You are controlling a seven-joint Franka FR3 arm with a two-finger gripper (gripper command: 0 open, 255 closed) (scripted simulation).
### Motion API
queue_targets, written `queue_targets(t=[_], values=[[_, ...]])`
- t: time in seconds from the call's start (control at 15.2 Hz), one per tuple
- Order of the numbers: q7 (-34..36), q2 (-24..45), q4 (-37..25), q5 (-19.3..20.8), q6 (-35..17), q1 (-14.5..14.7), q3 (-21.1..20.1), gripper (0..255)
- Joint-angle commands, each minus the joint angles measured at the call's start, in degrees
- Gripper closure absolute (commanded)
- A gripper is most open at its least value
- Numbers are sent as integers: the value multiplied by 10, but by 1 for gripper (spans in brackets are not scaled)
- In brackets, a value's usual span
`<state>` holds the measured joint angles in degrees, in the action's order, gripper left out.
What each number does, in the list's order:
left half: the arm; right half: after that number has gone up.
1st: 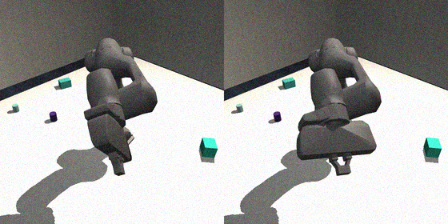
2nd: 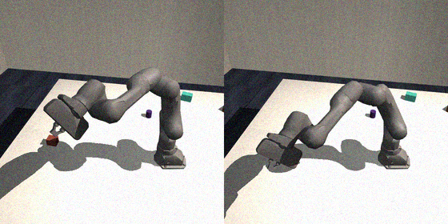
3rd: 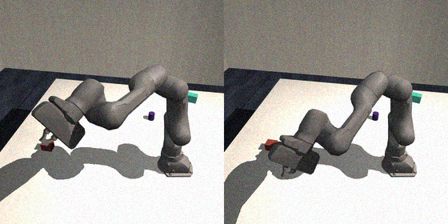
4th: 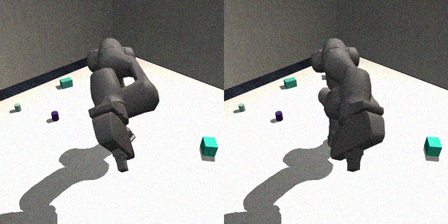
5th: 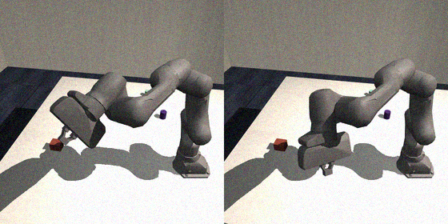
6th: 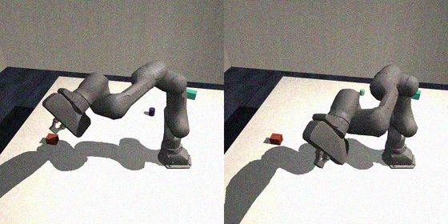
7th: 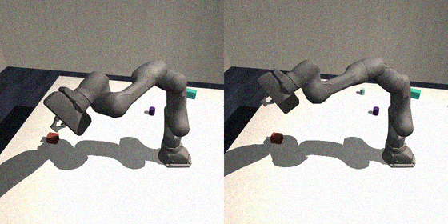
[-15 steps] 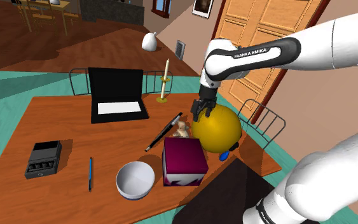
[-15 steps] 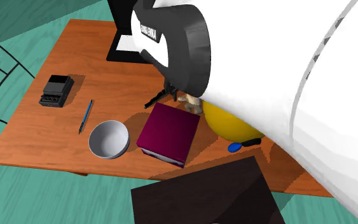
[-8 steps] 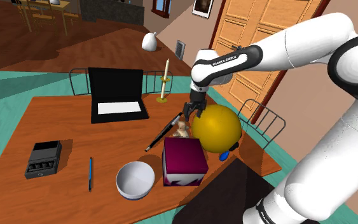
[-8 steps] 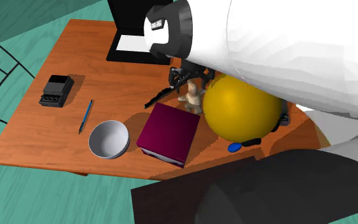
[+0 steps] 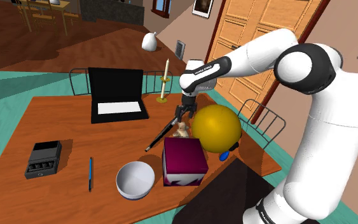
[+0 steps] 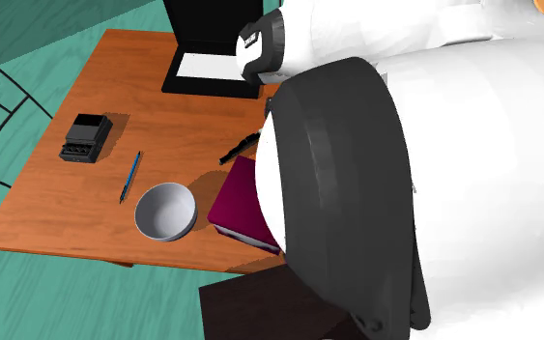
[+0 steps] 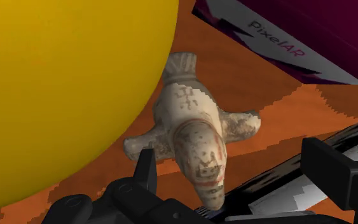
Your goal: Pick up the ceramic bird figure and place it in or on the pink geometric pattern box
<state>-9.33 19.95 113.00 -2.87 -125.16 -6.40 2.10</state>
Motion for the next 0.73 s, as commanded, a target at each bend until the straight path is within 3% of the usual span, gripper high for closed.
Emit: queue_targets(t=[0.0,0.66], values=[[-4,46,-44,0,-3,-4,2,0],[-7,87,-36,-3,-52,-5,1,0]])
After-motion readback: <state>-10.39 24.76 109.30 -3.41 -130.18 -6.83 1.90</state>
